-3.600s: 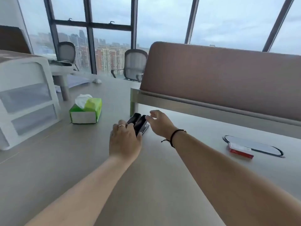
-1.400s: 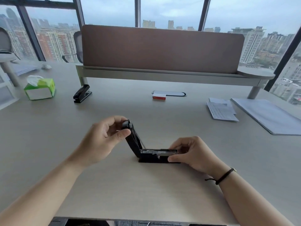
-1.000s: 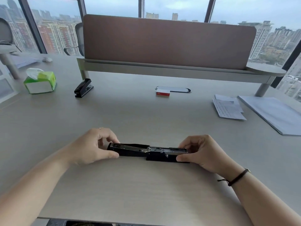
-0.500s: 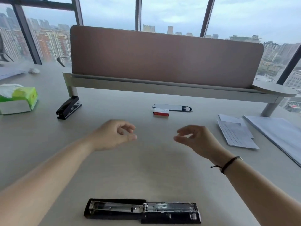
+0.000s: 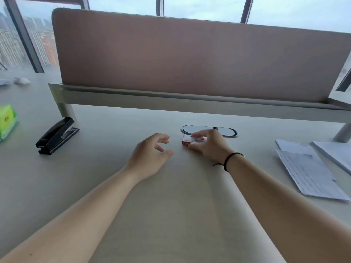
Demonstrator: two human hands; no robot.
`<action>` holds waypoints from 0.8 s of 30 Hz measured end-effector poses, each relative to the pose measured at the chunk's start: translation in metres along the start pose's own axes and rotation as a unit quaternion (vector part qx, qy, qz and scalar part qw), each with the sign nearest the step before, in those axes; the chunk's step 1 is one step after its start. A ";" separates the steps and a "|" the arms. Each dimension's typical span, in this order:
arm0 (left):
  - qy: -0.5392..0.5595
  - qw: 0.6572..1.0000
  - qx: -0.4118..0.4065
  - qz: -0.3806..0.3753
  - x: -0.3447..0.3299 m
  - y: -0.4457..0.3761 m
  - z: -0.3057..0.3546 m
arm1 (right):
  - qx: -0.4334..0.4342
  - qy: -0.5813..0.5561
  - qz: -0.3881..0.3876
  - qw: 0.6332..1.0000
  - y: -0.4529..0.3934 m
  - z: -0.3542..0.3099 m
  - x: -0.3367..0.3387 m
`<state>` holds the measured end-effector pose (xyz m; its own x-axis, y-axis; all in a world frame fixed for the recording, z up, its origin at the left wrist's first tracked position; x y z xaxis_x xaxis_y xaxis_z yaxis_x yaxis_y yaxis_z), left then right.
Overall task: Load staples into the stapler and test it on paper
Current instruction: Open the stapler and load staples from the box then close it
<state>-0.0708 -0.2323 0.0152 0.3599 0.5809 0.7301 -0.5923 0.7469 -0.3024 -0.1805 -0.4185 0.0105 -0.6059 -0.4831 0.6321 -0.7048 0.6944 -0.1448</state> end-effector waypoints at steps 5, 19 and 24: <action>0.029 0.999 -0.003 -0.044 -0.001 0.021 0.007 | 0.002 -0.033 -0.018 0.999 0.053 -0.004 0.003; 0.033 0.983 -0.071 -0.167 0.012 0.163 0.055 | 0.041 -0.006 -0.091 0.995 0.244 -0.045 0.005; 0.027 0.983 -0.085 -0.160 0.019 0.179 0.059 | 0.049 -0.018 -0.080 0.995 0.261 -0.049 0.003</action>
<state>-0.2121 -0.1069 0.0110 0.5480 0.3199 0.7729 -0.3146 0.9350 -0.1639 -0.3485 -0.2125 0.0123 -0.4948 -0.6033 0.6254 -0.8246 0.5532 -0.1187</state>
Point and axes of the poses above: each hand's wrist, its own y-axis away from the middle knuckle, its own x-axis out of the back of the hand, z = x × y, the point moved 9 cm from there along -y, towards the middle knuckle, and after that the axes turned 13 degrees about -y, right-handed, at the moved point
